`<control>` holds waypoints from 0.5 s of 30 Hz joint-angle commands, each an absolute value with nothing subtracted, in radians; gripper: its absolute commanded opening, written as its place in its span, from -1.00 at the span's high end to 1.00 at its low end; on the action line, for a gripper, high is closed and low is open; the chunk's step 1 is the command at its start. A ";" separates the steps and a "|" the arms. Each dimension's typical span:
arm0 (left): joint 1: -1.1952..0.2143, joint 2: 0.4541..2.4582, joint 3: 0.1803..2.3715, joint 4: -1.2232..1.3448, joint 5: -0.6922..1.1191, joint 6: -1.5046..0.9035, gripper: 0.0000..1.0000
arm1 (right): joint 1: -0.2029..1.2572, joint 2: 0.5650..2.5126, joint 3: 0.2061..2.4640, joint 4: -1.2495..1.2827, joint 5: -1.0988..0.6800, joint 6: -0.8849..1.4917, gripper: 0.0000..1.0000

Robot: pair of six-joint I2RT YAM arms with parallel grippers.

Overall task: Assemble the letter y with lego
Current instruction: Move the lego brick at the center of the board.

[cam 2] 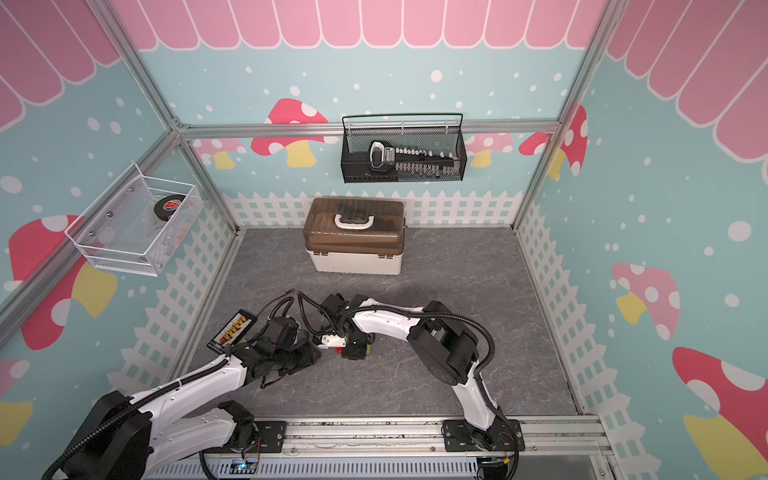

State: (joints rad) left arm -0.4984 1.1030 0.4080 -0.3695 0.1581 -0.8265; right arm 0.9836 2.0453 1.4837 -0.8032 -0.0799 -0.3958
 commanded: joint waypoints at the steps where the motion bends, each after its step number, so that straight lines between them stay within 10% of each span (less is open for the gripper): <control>1: -0.489 1.109 0.390 -0.405 0.141 -0.823 0.08 | 0.984 2.046 1.486 -0.802 -0.097 -0.394 0.30; 15: -0.489 1.219 0.496 -0.376 0.145 -0.780 0.07 | 0.894 1.771 1.310 -0.756 -0.117 -0.213 0.35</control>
State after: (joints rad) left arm -0.4976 1.1820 0.4625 -0.3717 0.1577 -0.8036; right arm 0.9131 1.8523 1.3537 -0.7673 -0.1040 -0.2783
